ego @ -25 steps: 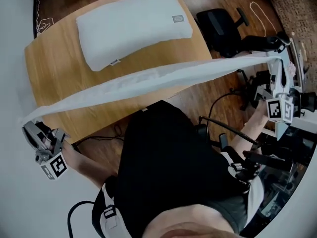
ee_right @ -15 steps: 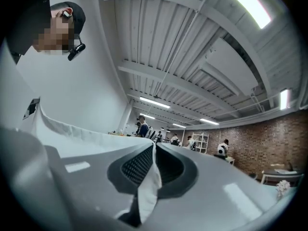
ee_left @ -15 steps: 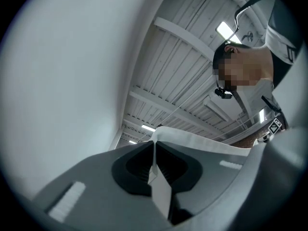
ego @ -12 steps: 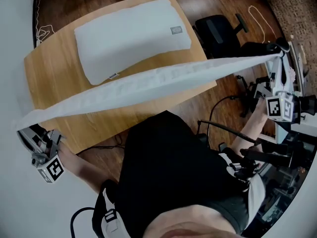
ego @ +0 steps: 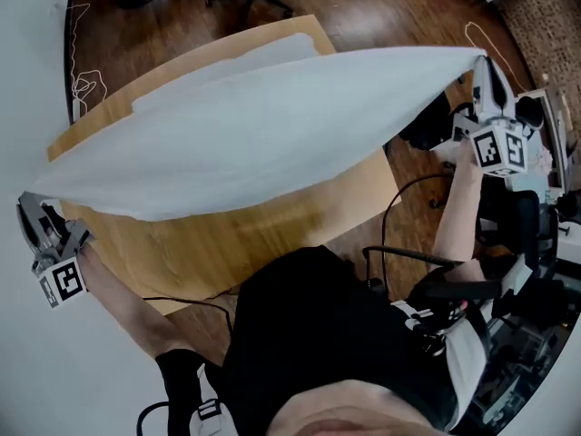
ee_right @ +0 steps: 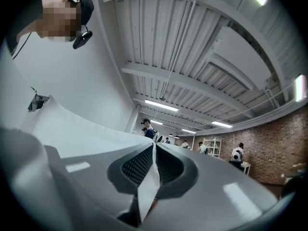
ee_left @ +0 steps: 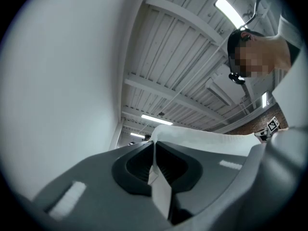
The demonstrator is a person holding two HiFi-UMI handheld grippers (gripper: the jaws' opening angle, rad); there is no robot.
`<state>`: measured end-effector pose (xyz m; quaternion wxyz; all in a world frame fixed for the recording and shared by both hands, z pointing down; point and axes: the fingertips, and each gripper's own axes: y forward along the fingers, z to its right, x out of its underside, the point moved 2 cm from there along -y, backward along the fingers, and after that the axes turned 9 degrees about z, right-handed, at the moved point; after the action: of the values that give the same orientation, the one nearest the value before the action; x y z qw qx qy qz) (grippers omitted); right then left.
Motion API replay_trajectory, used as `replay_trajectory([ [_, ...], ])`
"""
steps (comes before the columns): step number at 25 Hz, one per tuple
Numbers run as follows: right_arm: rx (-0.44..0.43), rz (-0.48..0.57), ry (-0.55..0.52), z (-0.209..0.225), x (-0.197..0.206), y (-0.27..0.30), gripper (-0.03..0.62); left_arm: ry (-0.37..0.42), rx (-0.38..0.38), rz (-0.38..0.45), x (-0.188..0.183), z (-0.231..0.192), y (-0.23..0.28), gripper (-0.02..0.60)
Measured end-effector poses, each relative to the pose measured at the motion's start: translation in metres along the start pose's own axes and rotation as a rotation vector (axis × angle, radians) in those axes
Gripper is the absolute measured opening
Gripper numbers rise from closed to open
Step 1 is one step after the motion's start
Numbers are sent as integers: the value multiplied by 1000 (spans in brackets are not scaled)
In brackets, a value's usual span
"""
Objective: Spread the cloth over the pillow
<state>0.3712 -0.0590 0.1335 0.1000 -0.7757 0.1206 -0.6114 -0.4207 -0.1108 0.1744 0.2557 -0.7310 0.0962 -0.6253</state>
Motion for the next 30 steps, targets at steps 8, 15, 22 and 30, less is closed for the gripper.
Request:
replay_trajectory([
  [8, -56, -142, 117, 4, 199, 190, 21, -9, 4, -312, 203, -36, 122, 17],
  [15, -133, -450, 68, -72, 451, 283, 23, -13, -171, -732, 429, -95, 123, 17],
  [22, -343, -852, 18, -133, 610, 228, 87, -32, -229, -987, 527, -120, 42, 168],
  [30, -182, -872, 222, -5, 513, 123, 184, -168, -36, -916, 428, -119, -25, 307],
])
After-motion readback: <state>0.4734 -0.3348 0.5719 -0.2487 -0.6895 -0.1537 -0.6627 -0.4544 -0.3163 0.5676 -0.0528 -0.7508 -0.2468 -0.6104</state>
